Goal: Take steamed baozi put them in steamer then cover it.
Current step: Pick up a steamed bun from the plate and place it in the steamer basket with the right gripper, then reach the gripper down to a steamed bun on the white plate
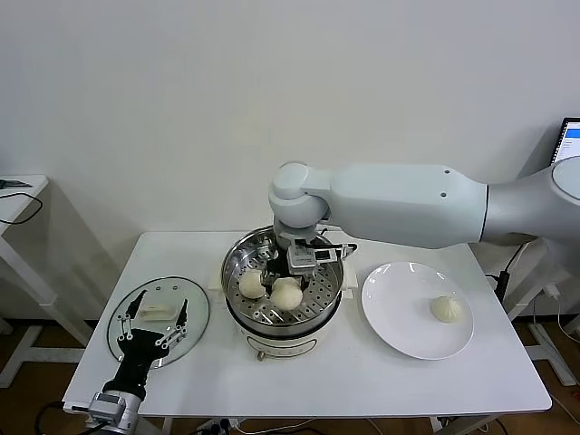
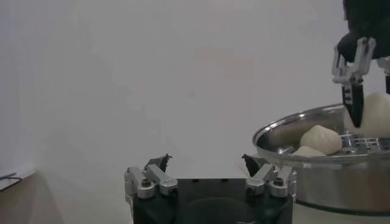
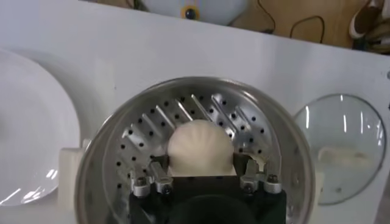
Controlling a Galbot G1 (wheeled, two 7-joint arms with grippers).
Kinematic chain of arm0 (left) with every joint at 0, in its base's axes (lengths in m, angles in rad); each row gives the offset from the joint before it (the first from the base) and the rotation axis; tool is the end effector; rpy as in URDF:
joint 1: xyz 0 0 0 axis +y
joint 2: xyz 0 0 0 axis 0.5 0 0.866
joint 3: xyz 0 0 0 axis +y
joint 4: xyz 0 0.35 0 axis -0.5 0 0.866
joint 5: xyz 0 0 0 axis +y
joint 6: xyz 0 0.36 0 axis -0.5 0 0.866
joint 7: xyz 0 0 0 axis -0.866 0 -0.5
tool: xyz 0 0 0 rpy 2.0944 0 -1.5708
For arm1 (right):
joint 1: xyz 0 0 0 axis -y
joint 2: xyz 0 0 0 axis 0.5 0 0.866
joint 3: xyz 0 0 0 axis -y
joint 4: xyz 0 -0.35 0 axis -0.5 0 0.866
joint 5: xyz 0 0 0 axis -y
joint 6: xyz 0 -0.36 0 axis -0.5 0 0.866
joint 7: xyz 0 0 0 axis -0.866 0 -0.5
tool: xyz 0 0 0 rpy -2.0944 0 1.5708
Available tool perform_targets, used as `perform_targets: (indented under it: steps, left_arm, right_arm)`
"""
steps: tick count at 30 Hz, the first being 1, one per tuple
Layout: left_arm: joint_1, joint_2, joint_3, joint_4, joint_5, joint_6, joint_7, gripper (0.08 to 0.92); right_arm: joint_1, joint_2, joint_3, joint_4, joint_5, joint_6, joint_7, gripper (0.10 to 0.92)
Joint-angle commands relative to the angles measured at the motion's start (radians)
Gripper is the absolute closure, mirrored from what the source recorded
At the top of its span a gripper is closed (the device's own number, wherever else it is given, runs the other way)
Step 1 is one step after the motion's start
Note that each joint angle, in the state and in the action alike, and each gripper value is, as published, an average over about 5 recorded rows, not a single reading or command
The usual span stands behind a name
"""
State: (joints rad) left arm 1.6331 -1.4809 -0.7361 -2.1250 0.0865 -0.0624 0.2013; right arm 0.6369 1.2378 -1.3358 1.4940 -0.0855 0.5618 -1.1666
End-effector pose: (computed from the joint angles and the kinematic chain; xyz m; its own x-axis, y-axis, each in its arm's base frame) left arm 0.1641 0.0787 -0.2939 -0.9969 0.0787 0.0053 0.0771 0.9574 0.2784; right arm 0.4779 0.2018 -0.0484 -0.0344 -0.0926 0.9951 0.1576 -0.9837 -0.0861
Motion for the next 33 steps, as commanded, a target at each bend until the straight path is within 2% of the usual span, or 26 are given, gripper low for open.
perform_targets:
  steps: [1,20,23,28,33]
  left_arm:
    - [0.000,0.001,-0.002,0.001,-0.001,0.001,0.000,0.177]
    - [0.006,-0.001,-0.011,-0.004,-0.003,-0.001,0.001,0.177]
    - [0.006,-0.001,-0.010,-0.003,-0.003,-0.001,0.001,0.177]
    - [0.009,-0.003,-0.009,-0.008,-0.002,-0.001,-0.001,0.177]
    - [0.010,-0.005,-0.004,-0.014,0.000,0.000,-0.002,0.177]
  right_arm:
    - [-0.025,0.023,-0.010,-0.011,0.002,0.003,-0.005,0.338]
    - [-0.104,0.060,0.008,-0.071,-0.049,-0.001,-0.028,0.338]
    - [-0.109,0.053,0.015,-0.067,-0.052,-0.008,-0.026,0.317]
    - [-0.081,0.018,0.051,-0.059,-0.043,-0.010,-0.022,0.220]
    - [0.000,-0.060,0.095,-0.053,-0.012,-0.014,-0.035,0.203]
